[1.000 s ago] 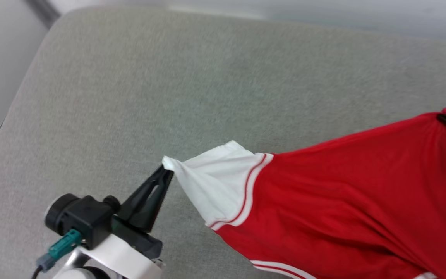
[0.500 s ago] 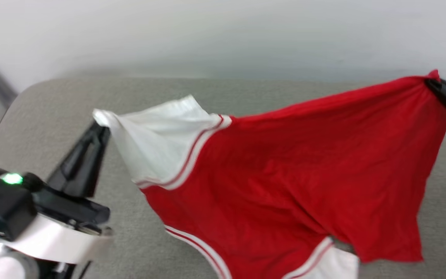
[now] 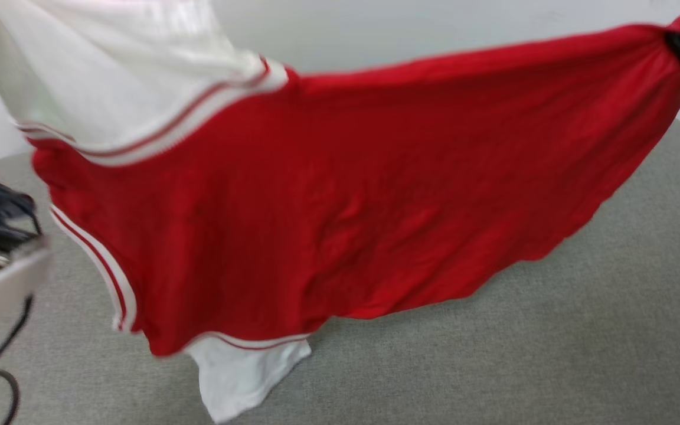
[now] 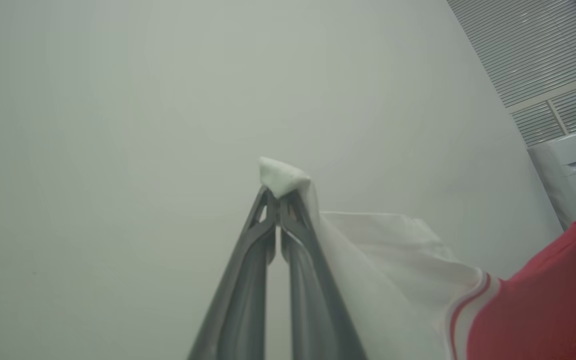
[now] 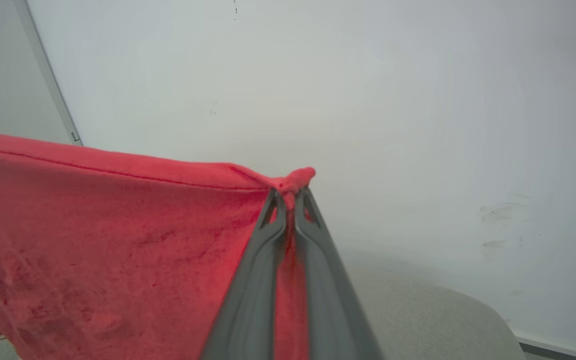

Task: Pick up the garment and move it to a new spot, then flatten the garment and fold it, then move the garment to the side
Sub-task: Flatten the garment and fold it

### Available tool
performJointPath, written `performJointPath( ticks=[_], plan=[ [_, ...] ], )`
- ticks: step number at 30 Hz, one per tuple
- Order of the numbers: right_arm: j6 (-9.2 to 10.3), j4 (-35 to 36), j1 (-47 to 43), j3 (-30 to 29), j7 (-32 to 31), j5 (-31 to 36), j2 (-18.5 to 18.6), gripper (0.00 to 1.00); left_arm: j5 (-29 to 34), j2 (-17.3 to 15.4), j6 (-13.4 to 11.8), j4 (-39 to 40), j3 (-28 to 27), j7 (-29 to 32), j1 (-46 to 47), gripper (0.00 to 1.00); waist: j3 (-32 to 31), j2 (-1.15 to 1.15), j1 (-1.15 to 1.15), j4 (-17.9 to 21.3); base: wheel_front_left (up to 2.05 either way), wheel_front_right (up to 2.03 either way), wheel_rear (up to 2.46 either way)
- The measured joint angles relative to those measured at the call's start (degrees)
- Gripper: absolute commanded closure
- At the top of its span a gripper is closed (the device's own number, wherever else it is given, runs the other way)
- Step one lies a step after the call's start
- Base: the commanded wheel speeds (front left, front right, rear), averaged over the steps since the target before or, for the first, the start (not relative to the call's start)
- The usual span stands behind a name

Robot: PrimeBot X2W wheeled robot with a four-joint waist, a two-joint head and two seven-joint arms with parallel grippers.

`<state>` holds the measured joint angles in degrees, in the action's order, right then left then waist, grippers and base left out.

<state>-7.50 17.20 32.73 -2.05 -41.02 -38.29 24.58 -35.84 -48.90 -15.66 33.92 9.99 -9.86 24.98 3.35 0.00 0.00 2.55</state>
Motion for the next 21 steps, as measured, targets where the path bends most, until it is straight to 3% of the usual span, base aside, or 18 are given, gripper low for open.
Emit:
performJointPath(
  ticks=[11,17,21],
  plan=[
    [0.0,-0.55,7.53,0.0,3.07,0.48,0.43,1.0,-0.88,-1.7,0.93,-3.16,-2.74,3.25,15.43,1.0,6.05,0.0,0.0,2.04,0.0,0.0,0.0],
    [0.0,-2.65,14.75,0.94,6.02,1.8,2.31,1.0,-1.13,-1.83,3.96,-9.27,-0.85,5.5,28.37,1.0,12.26,0.0,0.0,2.46,0.0,0.0,0.0],
    [-0.01,-7.54,23.14,3.71,11.07,3.81,4.41,1.0,1.02,-0.56,7.91,-16.8,3.3,6.72,40.63,1.0,18.48,0.0,0.01,2.58,0.0,0.0,0.0]
  ],
)
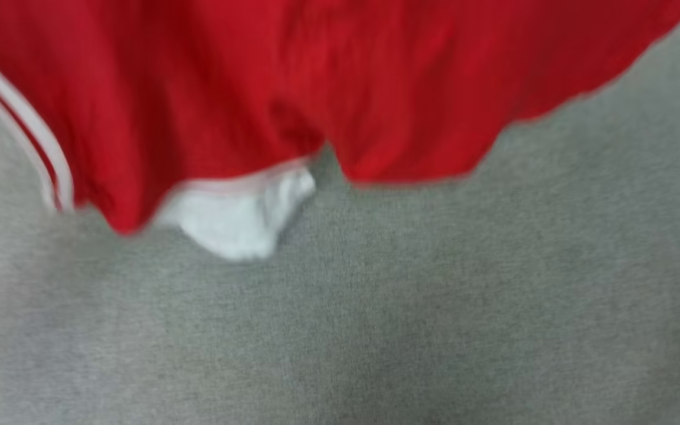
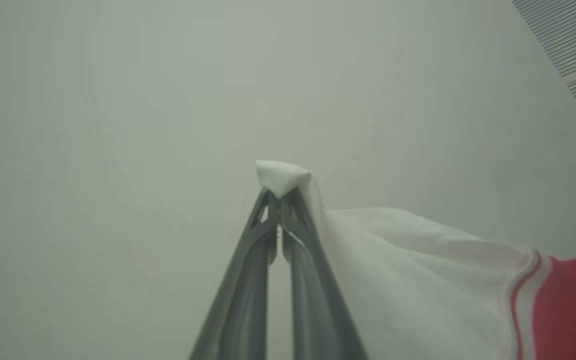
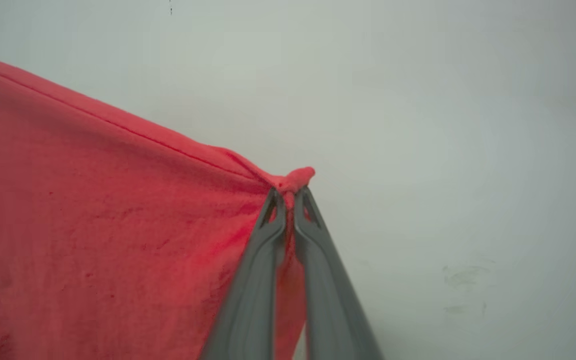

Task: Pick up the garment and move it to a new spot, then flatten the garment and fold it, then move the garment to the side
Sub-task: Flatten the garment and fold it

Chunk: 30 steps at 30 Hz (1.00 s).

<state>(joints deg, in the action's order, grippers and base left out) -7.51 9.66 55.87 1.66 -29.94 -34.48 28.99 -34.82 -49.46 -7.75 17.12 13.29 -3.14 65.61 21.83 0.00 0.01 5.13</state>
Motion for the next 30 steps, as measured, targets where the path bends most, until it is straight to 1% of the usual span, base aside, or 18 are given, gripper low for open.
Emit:
performJointPath(
  ticks=[2,5,9,13,17,20,23,26,28,30],
  plan=[
    [0.0,-2.59,3.61,0.81,1.92,1.19,0.36,1.0,-0.2,2.35,1.24,-3.74,1.64,0.3,5.45,1.0,2.45,0.0,0.0,-0.02,0.0,0.0,0.0],
    [0.0,-7.04,9.72,2.54,4.23,2.37,1.41,1.0,1.25,5.06,3.11,-10.21,3.67,-0.07,14.18,1.0,5.97,0.0,0.0,-0.24,0.0,0.0,0.0],
    [-0.01,-13.89,17.98,4.25,7.66,4.38,1.1,1.0,3.68,8.47,5.02,-19.36,5.8,-1.78,24.56,1.0,10.26,0.0,0.01,-0.65,0.0,0.0,0.0],
    [-0.02,-21.69,25.06,5.11,11.91,6.95,-0.26,1.0,5.47,11.49,6.32,-28.98,7.12,-4.2,33.05,1.0,13.91,0.0,0.01,-1.17,0.0,0.0,0.0],
    [-0.03,-29.36,31.72,4.76,17.31,10.71,-1.51,1.0,6.64,14.56,7.37,-36.49,8.27,-7.53,38.85,1.0,16.9,0.0,0.0,-1.89,0.0,0.0,0.0],
    [-0.03,-34.51,34.05,4.79,21.48,12.84,-2.47,1.0,7.38,16.3,8.32,-41.02,9.17,-9.44,40.05,1.0,18.59,0.0,0.01,-2.77,0.0,0.0,0.0],
    [-0.03,-38.58,34.21,6.48,24.49,13.91,-3.23,1.0,7.64,17.49,9.62,-43.88,10.27,-10.71,39.46,1.0,19.58,0.0,0.0,-3.84,0.0,0.0,0.0],
    [-0.02,-41.4,32.71,8.59,26.71,14.03,-3.35,1.0,7.68,19.03,10.31,-45.0,11.01,-11.35,35.48,1.0,19.96,0.0,0.0,-4.88,0.0,0.0,0.0],
    [-0.02,-42.56,30.38,10.48,28.14,14.26,-3.46,1.0,7.45,20.18,10.87,-45.19,11.7,-11.69,31.76,1.0,19.88,0.0,0.0,-5.48,0.0,0.0,0.0],
    [-0.01,-43.53,27.34,12.36,29.45,13.82,-3.65,1.0,7.36,21.31,10.89,-44.86,11.95,-11.77,27.35,1.0,19.32,0.0,0.0,-5.81,0.0,0.0,0.0]
  ],
)
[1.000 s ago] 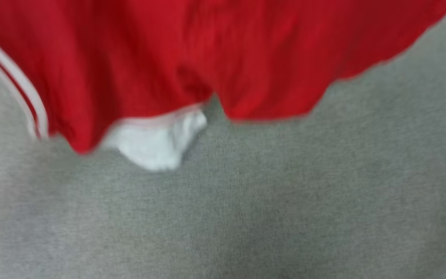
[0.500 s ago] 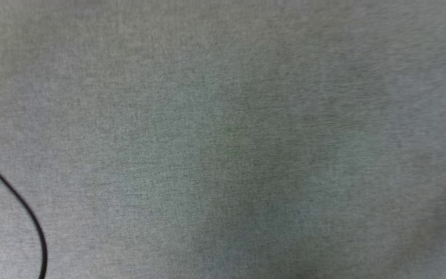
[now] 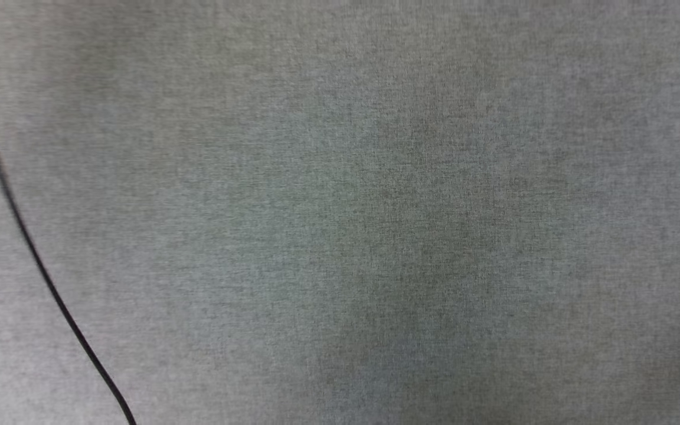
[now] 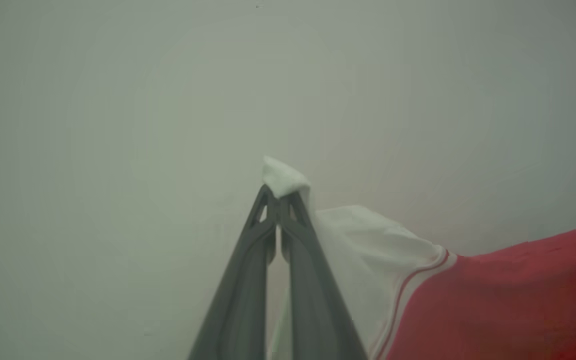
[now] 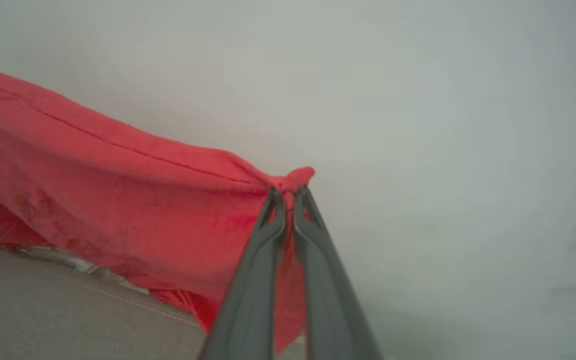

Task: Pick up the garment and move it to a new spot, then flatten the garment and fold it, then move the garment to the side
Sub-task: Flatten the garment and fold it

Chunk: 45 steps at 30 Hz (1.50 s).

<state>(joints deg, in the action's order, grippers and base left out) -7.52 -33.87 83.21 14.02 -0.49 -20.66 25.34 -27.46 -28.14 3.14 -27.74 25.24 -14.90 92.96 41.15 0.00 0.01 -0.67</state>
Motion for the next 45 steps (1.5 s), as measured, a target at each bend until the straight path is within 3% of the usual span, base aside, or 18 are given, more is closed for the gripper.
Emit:
performJointPath(
  ticks=[6,13,18,20,26,34,45],
  plan=[
    [0.0,-2.18,-11.43,3.7,4.11,-3.1,-0.62,1.0,-0.76,3.14,0.3,6.15,-1.92,-0.08,-18.68,1.0,-3.45,0.0,0.0,-0.63,0.0,0.0,0.0],
    [0.0,-3.44,-24.8,8.35,5.55,-7.4,0.54,1.0,-0.24,6.75,-1.21,13.16,-3.63,-0.08,-43.81,1.0,-9.57,0.0,-0.01,-1.32,0.0,0.0,0.0],
    [0.0,-2.3,-33.6,11.12,6.64,-10.18,2.07,1.0,-0.02,7.39,-1.56,16.77,-4.99,-0.09,-57.42,1.0,-14.67,0.0,-0.02,-2.02,0.0,0.0,0.0],
    [0.0,-1.66,-37.21,11.81,6.76,-12.1,2.38,1.0,-0.76,7.3,-0.54,18.02,-5.19,-0.08,-62.89,1.0,-16.72,0.0,-0.02,-2.34,0.0,0.0,0.0],
    [0.0,0.96,-46.37,12.77,6.99,-15.45,4.6,1.0,-3.99,3.47,0.78,20.56,-5.8,0.52,-76.46,1.0,-22.53,0.0,-0.03,-3.46,0.0,0.0,0.0],
    [0.0,6.44,-59.32,13.29,6.06,-18.83,8.62,1.0,-8.58,-3.03,2.2,29.58,-3.56,7.81,-91.85,1.0,-30.25,0.0,-0.03,-4.36,0.0,0.0,0.0],
    [-0.01,14.85,-74.11,9.66,1.89,-19.72,12.0,1.0,-14.46,-8.8,2.44,36.09,-2.98,12.84,-106.08,1.0,-36.3,0.0,-0.03,-3.8,0.0,0.0,0.0]
  ],
)
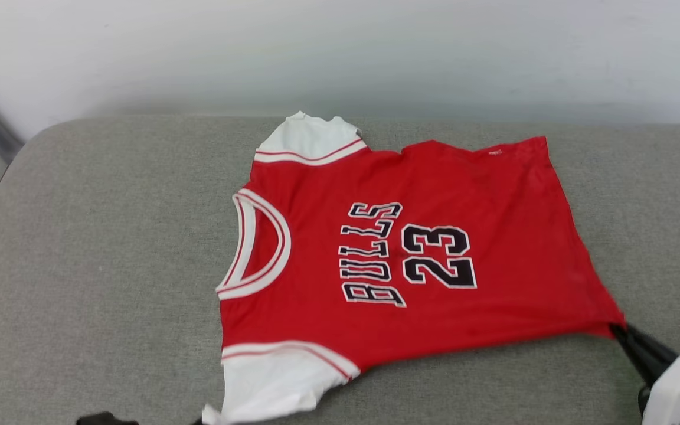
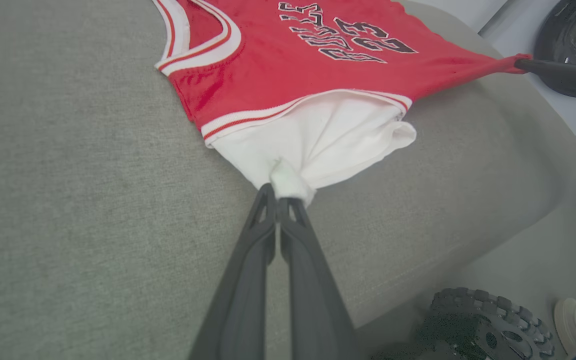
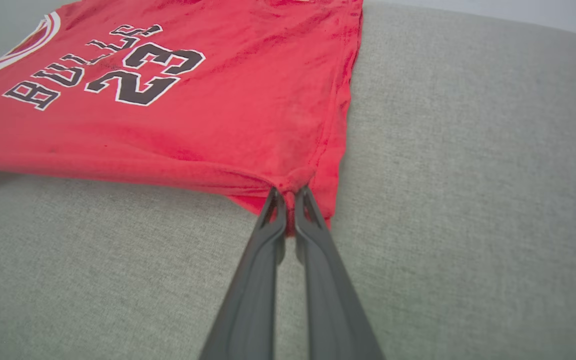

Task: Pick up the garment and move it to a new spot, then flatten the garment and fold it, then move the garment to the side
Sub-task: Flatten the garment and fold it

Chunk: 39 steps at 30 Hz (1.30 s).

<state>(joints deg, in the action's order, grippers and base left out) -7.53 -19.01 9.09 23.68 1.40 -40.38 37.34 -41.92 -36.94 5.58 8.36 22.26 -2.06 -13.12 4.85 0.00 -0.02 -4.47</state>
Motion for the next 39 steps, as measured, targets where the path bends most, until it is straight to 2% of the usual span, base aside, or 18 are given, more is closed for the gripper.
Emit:
performJointPath(
  ticks=[9,16,21,27,32,39],
  plan=[
    [0.01,9.1,-11.61,-5.89,-6.45,-1.79,0.09,1.0,-5.09,-3.69,0.99,3.71,1.88,4.01,-5.16,1.0,-0.67,0.0,0.0,1.02,0.0,0.0,0.0],
    [0.01,16.0,-12.56,-9.89,-9.07,-1.88,-0.85,1.0,-4.61,-3.54,1.25,6.17,-0.01,0.47,-1.66,1.0,0.67,0.0,0.01,1.76,0.0,0.0,0.0],
    [0.01,19.42,-10.6,-12.76,-12.17,-1.96,-0.79,1.0,-2.81,-3.09,1.31,7.06,-2.36,-2.48,4.32,1.0,3.15,0.0,0.02,1.88,0.0,0.0,0.0],
    [0.02,21.18,-6.67,-14.84,-16.25,-1.07,-1.42,1.0,1.72,-3.66,1.33,6.03,-1.87,-1.07,13.5,1.0,7.54,0.0,0.02,1.74,0.0,0.0,0.0],
    [0.02,20.61,-1.91,-14.52,-19.05,0.09,-1.62,1.0,1.93,-2.27,1.42,1.93,-0.93,1.21,20.35,1.0,11.39,0.0,0.03,1.78,0.0,0.0,0.0],
    [0.02,17.81,3.32,-11.0,-20.62,0.8,-1.03,1.0,2.09,-1.29,1.51,-4.82,0.16,2.32,28.27,1.0,15.3,0.0,0.03,1.9,0.0,0.0,0.0]
  ],
)
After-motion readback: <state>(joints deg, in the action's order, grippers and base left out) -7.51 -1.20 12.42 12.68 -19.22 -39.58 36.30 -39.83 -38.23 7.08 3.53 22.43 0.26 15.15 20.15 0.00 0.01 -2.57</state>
